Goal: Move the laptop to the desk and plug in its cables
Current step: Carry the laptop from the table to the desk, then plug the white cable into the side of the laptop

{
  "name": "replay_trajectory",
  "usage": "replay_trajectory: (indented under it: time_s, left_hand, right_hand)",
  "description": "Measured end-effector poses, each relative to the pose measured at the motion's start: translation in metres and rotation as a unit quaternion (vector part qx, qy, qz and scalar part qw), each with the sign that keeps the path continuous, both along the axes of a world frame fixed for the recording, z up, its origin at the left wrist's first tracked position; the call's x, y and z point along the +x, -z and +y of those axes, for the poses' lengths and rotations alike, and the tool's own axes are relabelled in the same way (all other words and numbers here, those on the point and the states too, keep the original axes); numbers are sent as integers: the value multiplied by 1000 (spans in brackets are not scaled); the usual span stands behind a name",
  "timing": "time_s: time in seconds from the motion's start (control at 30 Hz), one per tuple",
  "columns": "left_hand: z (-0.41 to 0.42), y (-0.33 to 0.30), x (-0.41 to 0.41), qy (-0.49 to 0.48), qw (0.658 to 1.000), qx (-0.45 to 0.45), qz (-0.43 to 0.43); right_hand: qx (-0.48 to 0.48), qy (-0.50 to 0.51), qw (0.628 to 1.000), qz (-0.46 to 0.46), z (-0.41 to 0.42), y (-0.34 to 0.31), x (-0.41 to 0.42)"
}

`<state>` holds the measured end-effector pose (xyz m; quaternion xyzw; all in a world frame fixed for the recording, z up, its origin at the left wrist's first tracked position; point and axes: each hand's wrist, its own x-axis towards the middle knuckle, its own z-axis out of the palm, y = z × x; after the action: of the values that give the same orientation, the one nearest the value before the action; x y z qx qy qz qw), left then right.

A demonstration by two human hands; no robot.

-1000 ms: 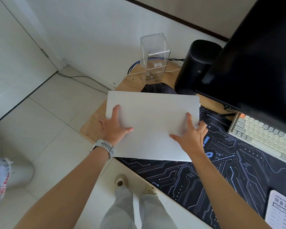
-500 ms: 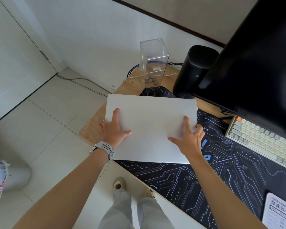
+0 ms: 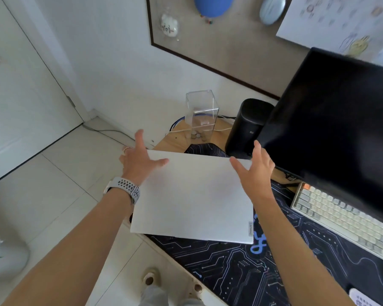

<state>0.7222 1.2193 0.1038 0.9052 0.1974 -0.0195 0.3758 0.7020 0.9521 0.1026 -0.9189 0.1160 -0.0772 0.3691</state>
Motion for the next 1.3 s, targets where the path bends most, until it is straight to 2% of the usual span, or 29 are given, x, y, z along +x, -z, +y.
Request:
replay_trajectory:
  time_s: [0.17,0.27,0.6,0.93,1.3]
  left_hand:
    - [-2,-50,7,1,987,-77,-139]
    - [7,-64,4,0,984,-80,-162]
    - [75,-64,1,10,982,-112,-153]
    - [159,-40,21,82,982,-117,-126]
    - [176,15,97,113,985,-99,-81]
  right_hand:
    - [70,-14,994,-79,12,-59,20]
    - [107,-41,989,-98,26,-79,22]
    - [99,-70,988,-96,112,-82,19]
    - [110,-66,990,-67,220,-62,22]
    - [91,-56,994,-17,248,-24,99]
